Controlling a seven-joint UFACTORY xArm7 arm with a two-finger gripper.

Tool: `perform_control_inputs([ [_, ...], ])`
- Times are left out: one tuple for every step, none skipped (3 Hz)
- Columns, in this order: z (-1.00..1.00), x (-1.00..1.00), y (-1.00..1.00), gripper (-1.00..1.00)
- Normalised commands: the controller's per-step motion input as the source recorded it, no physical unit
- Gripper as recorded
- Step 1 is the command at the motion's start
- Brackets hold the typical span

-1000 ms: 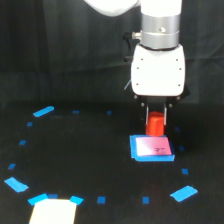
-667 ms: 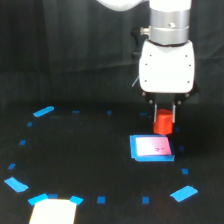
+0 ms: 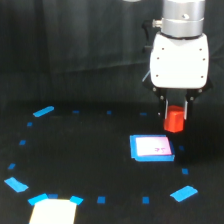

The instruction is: Pick up the red object from the table

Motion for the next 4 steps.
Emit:
perform_control_inputs([
  [0.51, 0.05, 0.36, -1.0],
  [0.89, 0.91, -0.56, -1.0],
  [0.49, 0.97, -0.2, -1.0],
  [-0.34, 0.38, -0.04, -0.98],
])
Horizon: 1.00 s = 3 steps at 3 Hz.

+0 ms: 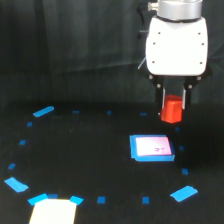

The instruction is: Pick up the red object from the table

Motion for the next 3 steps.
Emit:
perform_control_inputs([
  [0.54, 1.0, -0.24, -0.77],
  [0.4, 1.0, -0.41, -1.0],
  [-0.33, 0.37, -0.03, -1.0],
])
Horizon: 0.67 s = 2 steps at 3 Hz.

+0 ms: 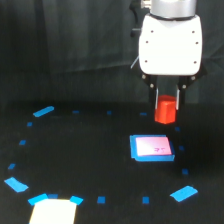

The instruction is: Pick up the red object from the table

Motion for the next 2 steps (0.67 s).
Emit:
perform_control_inputs([
  [-0.27, 0.4, -0.07, -1.0],
  [-0.18, 0.43, -0.04, -0.99],
])
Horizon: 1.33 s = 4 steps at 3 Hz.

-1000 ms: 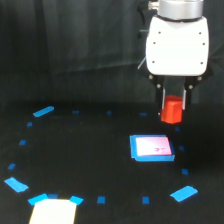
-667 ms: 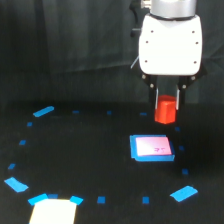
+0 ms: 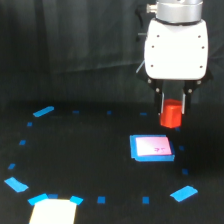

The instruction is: Pick up the red object from the table

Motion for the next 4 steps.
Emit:
perform_control_inputs([
  [-0.29, 0.43, -0.05, -0.98],
  [-0.4, 0.11, -0.08, -1.0],
  [0.66, 0.98, -0.43, -0.95],
  [0.36, 0.06, 0.17, -1.0],
])
